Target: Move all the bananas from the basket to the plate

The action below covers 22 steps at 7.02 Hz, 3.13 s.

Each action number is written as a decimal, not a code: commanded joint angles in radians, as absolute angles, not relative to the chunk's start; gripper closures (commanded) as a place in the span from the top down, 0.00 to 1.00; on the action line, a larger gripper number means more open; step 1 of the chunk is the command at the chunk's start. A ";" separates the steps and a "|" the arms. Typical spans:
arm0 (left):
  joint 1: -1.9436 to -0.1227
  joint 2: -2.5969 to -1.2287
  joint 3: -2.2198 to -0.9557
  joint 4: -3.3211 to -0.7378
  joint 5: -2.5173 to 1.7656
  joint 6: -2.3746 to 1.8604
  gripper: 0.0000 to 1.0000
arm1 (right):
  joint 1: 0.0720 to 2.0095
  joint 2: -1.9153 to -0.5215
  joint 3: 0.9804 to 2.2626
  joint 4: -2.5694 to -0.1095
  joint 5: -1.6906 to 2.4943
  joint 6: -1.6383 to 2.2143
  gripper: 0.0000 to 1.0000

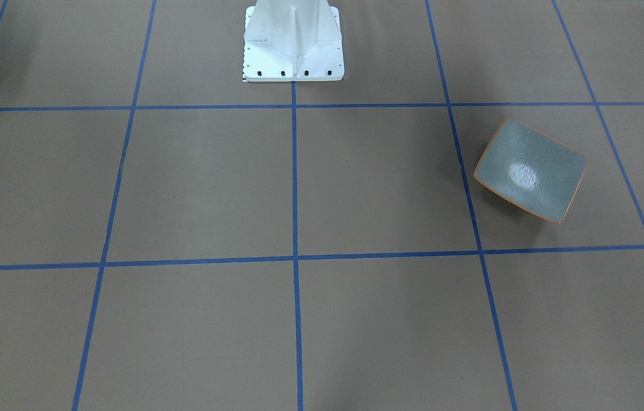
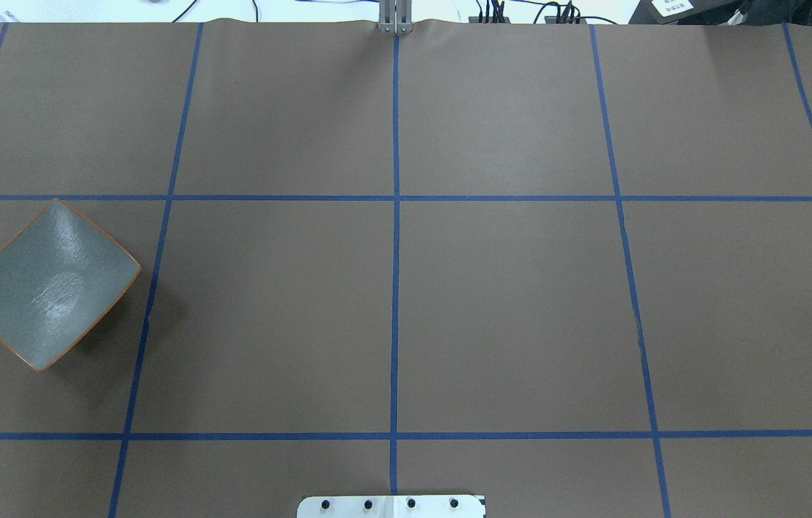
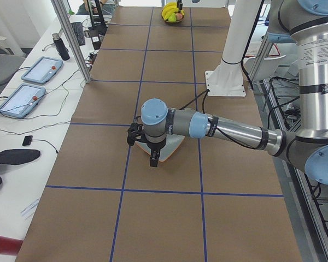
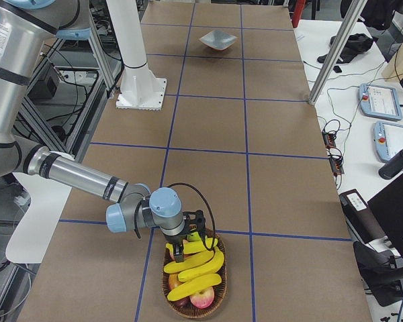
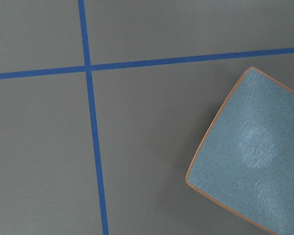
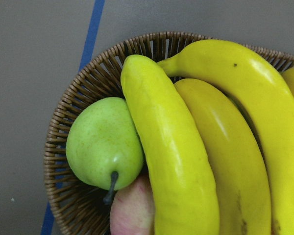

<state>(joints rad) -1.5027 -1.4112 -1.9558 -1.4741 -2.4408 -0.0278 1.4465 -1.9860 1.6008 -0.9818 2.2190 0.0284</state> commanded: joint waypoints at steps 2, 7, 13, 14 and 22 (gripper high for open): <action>-1.503 -1.413 -1.960 -1.474 -2.439 -0.029 1.00 | 1.447 -1.987 1.594 -0.982 2.220 0.026 0.76; -1.503 -1.416 -1.965 -1.474 -2.439 -0.031 1.00 | 1.448 -1.979 1.588 -0.980 2.220 0.022 0.00; -1.503 -1.422 -1.976 -1.474 -2.442 -0.034 1.00 | 1.546 -1.979 1.696 -0.991 2.379 0.011 0.00; -1.503 -1.422 -1.977 -1.474 -2.444 -0.034 1.00 | 1.549 -1.983 1.694 -0.989 2.375 0.011 0.00; -1.502 -1.457 -2.000 -1.474 -2.450 -0.096 1.00 | 1.654 -1.876 1.700 -0.994 2.483 0.172 0.00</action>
<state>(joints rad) -1.5031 -1.4363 -2.0002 -1.4742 -2.4473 -0.0578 1.6516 -1.9224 1.6980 -0.9929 2.4170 0.0713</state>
